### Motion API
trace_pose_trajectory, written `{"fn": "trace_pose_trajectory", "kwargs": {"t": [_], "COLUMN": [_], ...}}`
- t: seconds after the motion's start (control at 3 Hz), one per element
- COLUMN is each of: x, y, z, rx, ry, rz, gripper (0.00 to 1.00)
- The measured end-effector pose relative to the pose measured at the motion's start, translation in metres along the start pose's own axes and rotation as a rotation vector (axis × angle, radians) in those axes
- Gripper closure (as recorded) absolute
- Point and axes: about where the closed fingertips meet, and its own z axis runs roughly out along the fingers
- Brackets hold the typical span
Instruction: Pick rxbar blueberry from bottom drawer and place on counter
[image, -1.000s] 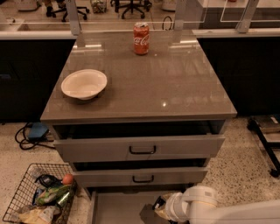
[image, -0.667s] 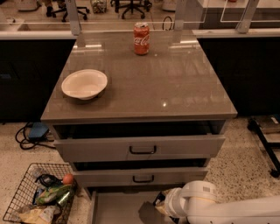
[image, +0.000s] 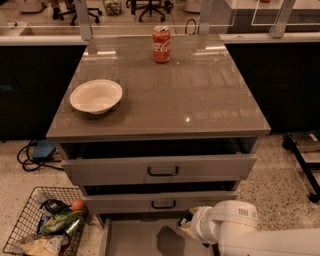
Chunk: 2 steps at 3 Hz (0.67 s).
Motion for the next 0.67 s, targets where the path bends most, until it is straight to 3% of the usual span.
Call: {"fn": "trace_pose_trajectory", "kwargs": {"t": [0.67], "x": [-0.015], "y": [-0.024], "z": [-0.054], "rx": [0.053], "ry": [-0.096], "rz": [0.006], "gripper": [1.0]}}
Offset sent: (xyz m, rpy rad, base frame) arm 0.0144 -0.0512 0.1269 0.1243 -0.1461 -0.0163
